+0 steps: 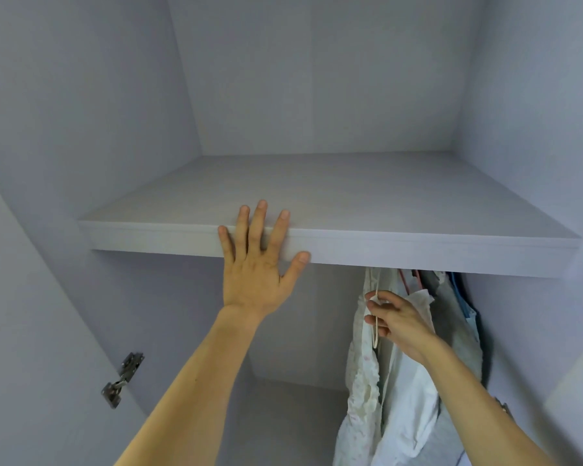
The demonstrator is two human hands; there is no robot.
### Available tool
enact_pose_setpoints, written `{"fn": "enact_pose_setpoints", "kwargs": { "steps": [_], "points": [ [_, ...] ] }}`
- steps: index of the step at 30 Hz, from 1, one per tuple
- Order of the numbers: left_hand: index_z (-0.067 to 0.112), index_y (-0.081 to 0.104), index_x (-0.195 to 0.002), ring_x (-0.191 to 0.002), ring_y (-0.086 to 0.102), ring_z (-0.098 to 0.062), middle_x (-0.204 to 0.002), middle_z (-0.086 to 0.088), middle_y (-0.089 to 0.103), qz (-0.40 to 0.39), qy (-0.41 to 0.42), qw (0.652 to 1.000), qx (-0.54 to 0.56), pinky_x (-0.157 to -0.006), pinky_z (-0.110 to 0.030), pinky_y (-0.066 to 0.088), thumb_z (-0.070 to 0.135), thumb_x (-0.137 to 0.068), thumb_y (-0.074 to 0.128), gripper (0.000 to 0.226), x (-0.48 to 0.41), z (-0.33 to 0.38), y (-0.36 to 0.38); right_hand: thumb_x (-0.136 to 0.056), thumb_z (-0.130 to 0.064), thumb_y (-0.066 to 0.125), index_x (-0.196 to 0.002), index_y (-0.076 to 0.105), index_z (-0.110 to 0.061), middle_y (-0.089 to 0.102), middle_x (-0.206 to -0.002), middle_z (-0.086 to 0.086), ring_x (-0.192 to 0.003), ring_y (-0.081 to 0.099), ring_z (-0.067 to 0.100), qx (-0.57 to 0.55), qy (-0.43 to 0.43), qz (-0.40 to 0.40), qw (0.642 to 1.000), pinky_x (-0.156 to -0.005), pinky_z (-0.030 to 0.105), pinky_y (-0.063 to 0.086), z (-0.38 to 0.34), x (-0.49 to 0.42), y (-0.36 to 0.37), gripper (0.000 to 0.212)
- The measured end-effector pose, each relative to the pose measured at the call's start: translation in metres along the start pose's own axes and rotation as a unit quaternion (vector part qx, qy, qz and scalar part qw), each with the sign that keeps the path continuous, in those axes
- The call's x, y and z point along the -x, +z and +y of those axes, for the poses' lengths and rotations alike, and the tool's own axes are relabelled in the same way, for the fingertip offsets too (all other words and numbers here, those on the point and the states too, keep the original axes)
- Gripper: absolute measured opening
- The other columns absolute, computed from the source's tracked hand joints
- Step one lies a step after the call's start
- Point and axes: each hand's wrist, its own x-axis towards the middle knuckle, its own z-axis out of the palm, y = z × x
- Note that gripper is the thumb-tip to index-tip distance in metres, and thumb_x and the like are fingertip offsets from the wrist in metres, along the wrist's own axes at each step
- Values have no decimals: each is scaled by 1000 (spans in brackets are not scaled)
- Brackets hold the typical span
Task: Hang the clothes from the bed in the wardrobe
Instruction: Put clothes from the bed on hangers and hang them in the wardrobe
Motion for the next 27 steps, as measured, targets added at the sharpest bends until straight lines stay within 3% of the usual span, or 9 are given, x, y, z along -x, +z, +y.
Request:
{"fn": "enact_pose_setpoints", "kwargs": {
  "steps": [4, 14, 17, 20, 22, 25, 26, 27],
  "points": [
    [35, -9, -157, -153, -9, -30, -166, -5, -4, -2, -6, 1000, -15, -120, -57, -9, 70, -96, 19, 76, -1, 0, -1, -99, -17, 60, -117, 65, -18, 65, -114, 7, -85, 70, 12, 1, -16, -12, 1000, -66, 23, 50, -8, 11, 7, 19],
    [35, -15, -155, -152, -18, -26, -166, -3, -13, -83, -26, 996, -35, -121, -53, -11, 68, -98, 15, 72, -3, 8, -24, -99, -20, 61, -111, 66, -19, 64, -102, 2, -84, 71, 12, 3, -66, -70, 995, -60, 21, 48, -21, 67, 48, 13],
    [36, -3, -158, -153, -11, -21, -167, 1, -7, -97, -13, 995, 29, -124, -48, -1, 55, -103, 25, 65, 6, 9, -46, -99, -20, 60, -109, 64, -17, 64, -104, 2, -84, 71, 14, 28, -77, -105, 991, -60, 19, 48, -7, 95, 68, 11],
    [33, 23, -154, -149, 17, -17, -164, 4, 14, -57, -66, 984, 155, -118, -38, 24, 44, -104, 36, 53, 36, 11, -71, -100, -19, 58, -107, 63, -18, 62, -103, 2, -82, 72, 15, 49, -82, -142, 985, -58, 21, 48, 13, 124, 89, 9],
    [25, 40, -144, -134, 41, -17, -154, 3, 31, -81, -192, 949, 237, -102, -32, 39, 39, -103, 42, 43, 61, 11, -78, -101, -21, 57, -107, 62, -19, 62, -103, 0, -85, 73, 17, 74, -83, -167, 980, -60, 21, 49, 25, 144, 103, 9],
    [25, 57, -116, -103, 63, -19, -126, -1, 62, -234, -414, 797, 374, -95, -36, 48, 38, -104, 41, 25, 97, 8, -90, -101, -20, 54, -108, 61, -18, 61, -108, 3, -87, 73, 17, 107, -78, -215, 968, -64, 22, 52, 43, 176, 124, 9],
    [25, 59, -113, -97, 66, -18, -116, 0, 67, -279, -441, 759, 390, -95, -39, 50, 37, -104, 40, 24, 111, 6, -97, -101, -20, 54, -108, 61, -19, 61, -109, 4, -87, 73, 16, 118, -77, -232, 962, -67, 23, 53, 48, 188, 132, 10],
    [24, 61, -110, -91, 68, -16, -108, 1, 70, -306, -448, 743, 392, -93, -39, 51, 35, -104, 41, 23, 125, 4, -104, -101, -21, 55, -108, 61, -21, 62, -109, 3, -87, 73, 14, 131, -78, -248, 957, -69, 24, 54, 54, 199, 138, 10]
  ]
}}
